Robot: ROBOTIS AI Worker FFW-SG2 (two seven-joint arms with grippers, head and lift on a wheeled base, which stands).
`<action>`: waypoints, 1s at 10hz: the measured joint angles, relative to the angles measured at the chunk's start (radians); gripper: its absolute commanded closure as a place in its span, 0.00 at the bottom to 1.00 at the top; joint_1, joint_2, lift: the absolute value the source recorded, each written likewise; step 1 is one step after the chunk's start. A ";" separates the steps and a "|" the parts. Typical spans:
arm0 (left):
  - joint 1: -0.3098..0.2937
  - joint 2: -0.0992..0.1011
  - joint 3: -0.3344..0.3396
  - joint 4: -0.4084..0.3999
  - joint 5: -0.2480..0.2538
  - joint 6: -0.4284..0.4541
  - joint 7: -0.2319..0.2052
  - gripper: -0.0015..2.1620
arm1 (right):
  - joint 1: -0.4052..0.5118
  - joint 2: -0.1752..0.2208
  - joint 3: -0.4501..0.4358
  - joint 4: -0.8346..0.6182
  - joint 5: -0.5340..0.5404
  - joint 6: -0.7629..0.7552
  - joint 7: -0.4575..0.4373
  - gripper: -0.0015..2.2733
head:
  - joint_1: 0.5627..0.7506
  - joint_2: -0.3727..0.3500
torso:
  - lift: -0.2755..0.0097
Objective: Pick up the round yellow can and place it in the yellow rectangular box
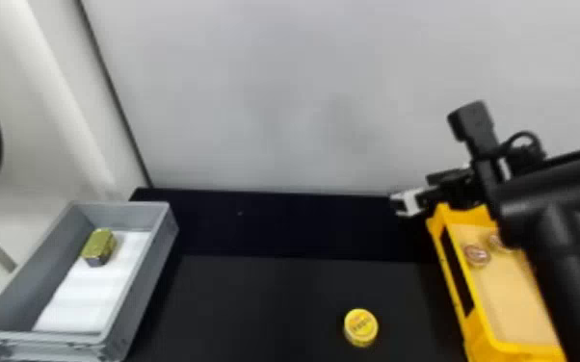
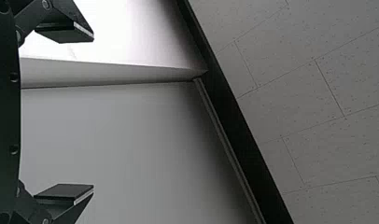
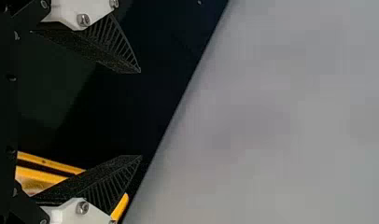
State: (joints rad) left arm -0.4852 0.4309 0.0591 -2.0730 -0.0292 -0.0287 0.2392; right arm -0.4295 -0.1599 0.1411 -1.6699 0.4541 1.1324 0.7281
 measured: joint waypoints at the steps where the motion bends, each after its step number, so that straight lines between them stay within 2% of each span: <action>1: -0.001 -0.001 0.000 0.002 0.000 -0.002 0.000 0.06 | 0.015 0.019 0.000 0.039 0.011 -0.027 0.014 0.07 | 0.53 0.59 | 0.93; 4: -0.001 -0.014 0.003 0.006 0.000 -0.016 0.000 0.06 | 0.044 0.042 0.009 0.159 -0.002 -0.104 0.048 0.06 | 0.53 0.59 | 0.93; 10: -0.009 -0.013 -0.008 0.013 0.004 -0.019 0.000 0.06 | 0.050 0.043 0.122 0.407 -0.026 -0.247 0.098 0.05 | 0.53 0.59 | 0.93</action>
State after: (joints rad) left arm -0.4941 0.4181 0.0509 -2.0601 -0.0250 -0.0480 0.2393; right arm -0.3798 -0.1165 0.2632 -1.2631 0.4284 0.8854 0.8265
